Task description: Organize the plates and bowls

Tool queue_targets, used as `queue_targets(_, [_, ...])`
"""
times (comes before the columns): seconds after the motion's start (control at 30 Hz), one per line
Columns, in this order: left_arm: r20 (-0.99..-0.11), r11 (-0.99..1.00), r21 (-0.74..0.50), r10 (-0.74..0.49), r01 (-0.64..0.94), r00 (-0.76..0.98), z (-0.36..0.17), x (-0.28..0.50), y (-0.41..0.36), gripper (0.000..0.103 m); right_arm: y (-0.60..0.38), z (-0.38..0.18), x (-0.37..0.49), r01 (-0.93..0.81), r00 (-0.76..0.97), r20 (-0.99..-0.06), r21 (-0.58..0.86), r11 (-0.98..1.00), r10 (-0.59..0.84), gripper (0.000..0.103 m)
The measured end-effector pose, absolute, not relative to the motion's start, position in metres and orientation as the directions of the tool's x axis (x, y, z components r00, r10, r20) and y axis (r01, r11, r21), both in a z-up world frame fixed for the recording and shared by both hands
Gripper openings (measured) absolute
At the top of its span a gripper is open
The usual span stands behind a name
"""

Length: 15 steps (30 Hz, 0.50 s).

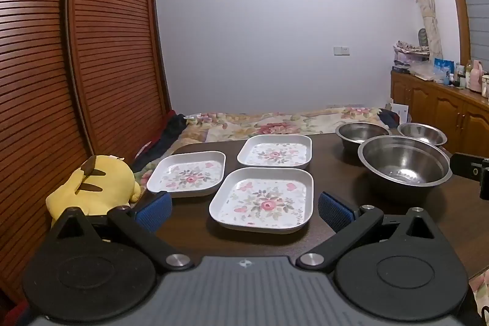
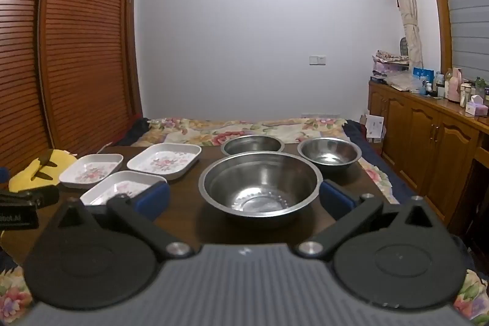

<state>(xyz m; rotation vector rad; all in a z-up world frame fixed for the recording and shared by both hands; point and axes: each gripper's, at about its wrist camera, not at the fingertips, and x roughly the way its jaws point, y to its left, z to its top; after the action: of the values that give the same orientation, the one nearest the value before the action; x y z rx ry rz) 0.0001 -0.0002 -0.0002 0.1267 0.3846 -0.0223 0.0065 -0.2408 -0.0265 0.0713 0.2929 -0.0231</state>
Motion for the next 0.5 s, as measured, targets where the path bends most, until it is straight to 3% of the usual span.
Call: queue_targets(0.5, [-0.367, 0.992, 0.119, 0.003, 0.043, 0.930, 0.0015, 0.0012, 0.0014, 0.103, -0.2421, -0.0264, 0.0059, 0.037, 0.957, -0.290, 0.067, 0.997, -0.016, 0.103])
